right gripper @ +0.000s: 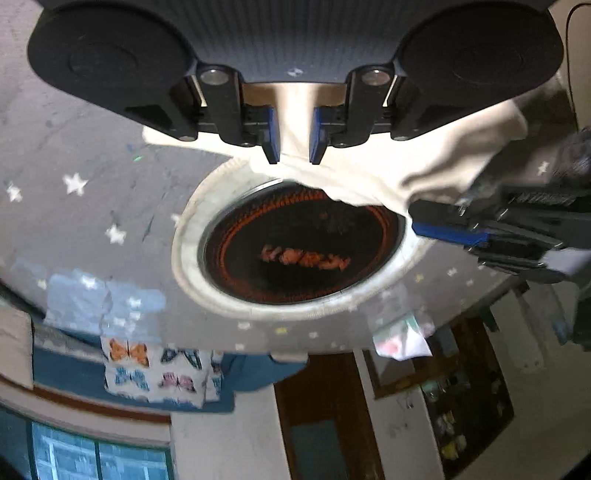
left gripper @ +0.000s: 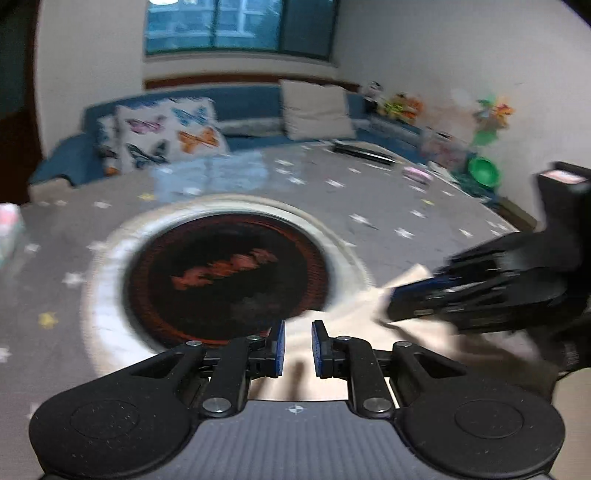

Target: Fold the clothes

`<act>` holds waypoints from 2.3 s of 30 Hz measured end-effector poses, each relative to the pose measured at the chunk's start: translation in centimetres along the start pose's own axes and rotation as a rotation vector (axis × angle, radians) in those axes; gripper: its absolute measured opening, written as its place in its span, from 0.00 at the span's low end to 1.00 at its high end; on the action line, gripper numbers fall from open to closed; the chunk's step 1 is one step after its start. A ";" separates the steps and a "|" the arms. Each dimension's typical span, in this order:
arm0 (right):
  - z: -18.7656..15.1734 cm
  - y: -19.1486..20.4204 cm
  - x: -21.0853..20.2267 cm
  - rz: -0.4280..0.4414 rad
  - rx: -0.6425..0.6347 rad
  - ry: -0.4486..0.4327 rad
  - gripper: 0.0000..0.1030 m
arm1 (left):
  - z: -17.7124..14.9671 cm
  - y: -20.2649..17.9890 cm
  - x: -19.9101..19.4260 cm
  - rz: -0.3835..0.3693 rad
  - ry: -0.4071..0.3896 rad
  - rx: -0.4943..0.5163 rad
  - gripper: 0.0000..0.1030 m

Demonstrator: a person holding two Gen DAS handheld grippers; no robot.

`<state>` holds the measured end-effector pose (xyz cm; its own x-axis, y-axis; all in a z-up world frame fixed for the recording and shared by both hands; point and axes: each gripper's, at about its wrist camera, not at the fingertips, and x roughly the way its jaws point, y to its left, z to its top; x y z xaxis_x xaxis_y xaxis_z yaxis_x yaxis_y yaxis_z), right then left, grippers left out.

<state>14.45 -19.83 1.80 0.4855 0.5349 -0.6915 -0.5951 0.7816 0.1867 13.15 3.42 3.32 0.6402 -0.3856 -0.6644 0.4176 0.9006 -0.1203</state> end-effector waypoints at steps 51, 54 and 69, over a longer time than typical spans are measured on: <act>-8.5 3.6 -8.7 0.011 -0.192 0.052 0.07 | -9.7 -2.2 -6.6 0.046 0.028 -0.006 0.17; -8.2 3.2 -9.7 0.000 -0.185 0.027 0.09 | -9.1 -2.5 -6.9 0.047 0.013 -0.001 0.17; -3.3 0.8 -5.9 -0.008 -0.096 -0.033 0.10 | -4.7 1.6 -3.4 0.105 -0.018 -0.145 0.17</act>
<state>9.02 -23.40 3.73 0.5107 0.5400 -0.6690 -0.6490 0.7525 0.1119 8.61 7.10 1.97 0.6873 -0.2898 -0.6661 0.2507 0.9553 -0.1569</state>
